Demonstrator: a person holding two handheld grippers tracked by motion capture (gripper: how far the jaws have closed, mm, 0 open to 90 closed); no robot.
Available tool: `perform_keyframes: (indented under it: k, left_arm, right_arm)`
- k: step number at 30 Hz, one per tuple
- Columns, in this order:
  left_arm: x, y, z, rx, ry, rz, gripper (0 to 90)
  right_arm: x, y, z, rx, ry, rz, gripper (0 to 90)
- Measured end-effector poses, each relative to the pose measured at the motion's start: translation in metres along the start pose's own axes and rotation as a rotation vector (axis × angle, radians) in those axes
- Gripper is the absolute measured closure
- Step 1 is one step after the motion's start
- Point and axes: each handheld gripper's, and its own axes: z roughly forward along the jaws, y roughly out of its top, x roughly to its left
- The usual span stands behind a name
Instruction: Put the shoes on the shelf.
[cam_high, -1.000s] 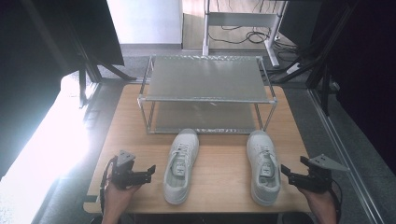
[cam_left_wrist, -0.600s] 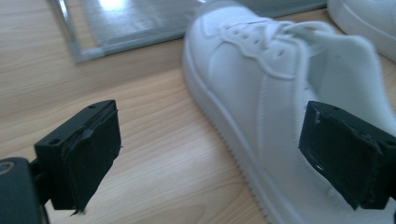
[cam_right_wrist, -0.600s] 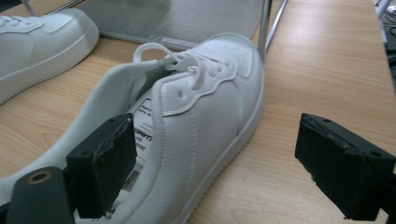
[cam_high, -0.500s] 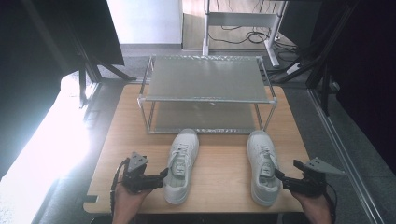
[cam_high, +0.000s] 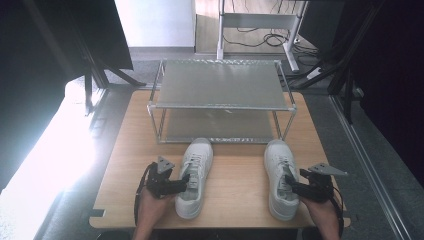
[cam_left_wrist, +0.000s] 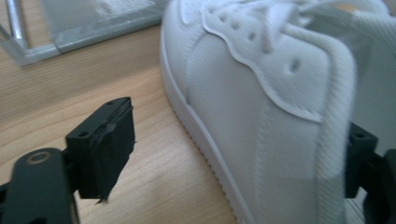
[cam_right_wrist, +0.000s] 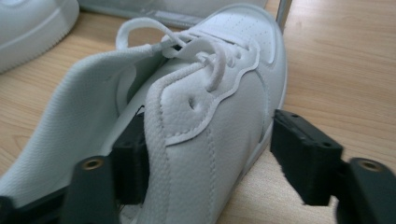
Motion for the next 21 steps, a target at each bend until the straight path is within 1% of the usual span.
perform_keyframes:
  k: [1,2,3,5,6,7,8,9,10,11,12,13,14,15,16,17,18,20,21]
  left_arm:
    - [0.001,0.000,0.001,0.003,0.002,-0.003,16.8]
    - [0.001,0.000,0.002,0.007,-0.002,-0.001,17.0]
    - [0.002,0.001,0.003,0.008,-0.004,-0.004,17.7]
    - [0.002,0.001,0.003,0.010,0.000,-0.007,18.5]
    - [0.002,0.002,0.004,0.011,0.008,-0.005,20.2]
    - [0.001,0.002,0.004,0.010,0.002,-0.004,20.2]
    - [0.000,0.002,0.004,0.011,-0.007,-0.008,27.2]
    - [0.000,0.003,0.003,0.012,-0.016,-0.007,31.4]
    - [-0.001,0.003,0.003,0.014,-0.022,-0.006,31.4]
    - [-0.002,0.003,0.003,0.017,-0.031,-0.004,35.4]
    - [-0.003,0.004,0.003,0.023,-0.043,-0.008,42.2]
    - [-0.003,0.004,0.003,0.023,-0.050,-0.010,42.2]
    - [-0.003,0.005,0.003,0.025,-0.059,-0.010,47.5]
    - [-0.005,0.005,0.003,0.032,-0.075,-0.007,50.9]
    - [-0.005,0.005,0.003,0.032,-0.075,-0.007,54.2]
    - [-0.007,0.006,0.003,0.035,-0.081,-0.002,54.2]
    - [-0.008,0.006,0.003,0.035,-0.085,0.001,58.7]
    - [-0.009,0.007,0.002,0.039,-0.073,0.002,62.7]
    - [-0.010,0.007,0.002,0.039,-0.066,0.000,67.5]
  right_arm:
    - [0.000,0.000,0.000,0.000,0.000,0.000,37.5]
    - [0.000,0.000,0.001,0.003,-0.001,0.004,39.6]
    - [-0.001,0.001,0.002,0.012,0.004,0.023,44.4]
    - [-0.001,0.002,0.003,0.029,0.012,0.037,50.2]
    - [0.000,0.003,0.003,0.034,0.001,0.033,52.0]
    - [0.000,0.003,0.003,0.034,0.001,0.033,52.0]
    - [0.002,0.005,0.004,0.052,-0.024,0.021,56.3]
    - [0.003,0.005,0.004,0.063,-0.034,0.014,58.4]
    - [0.003,0.005,0.004,0.063,-0.034,0.014,58.4]
    - [0.004,0.006,0.004,0.068,-0.047,0.002,60.9]
    - [0.005,0.005,0.005,0.065,-0.069,-0.026,63.8]
    - [0.005,0.005,0.005,0.065,-0.069,-0.026,63.8]
    - [0.005,0.005,0.005,0.062,-0.074,-0.027,66.7]
    - [0.005,0.005,0.004,0.063,-0.077,-0.032,68.1]
    - [0.005,0.005,0.004,0.063,-0.077,-0.032,68.1]
    - [0.004,0.005,0.004,0.060,-0.075,-0.028,69.8]
    - [0.002,0.005,0.004,0.056,-0.070,-0.013,72.3]
    - [-0.001,0.004,0.002,0.051,-0.067,0.002,77.7]
    - [-0.007,0.004,0.001,0.045,-0.047,0.032,79.4]
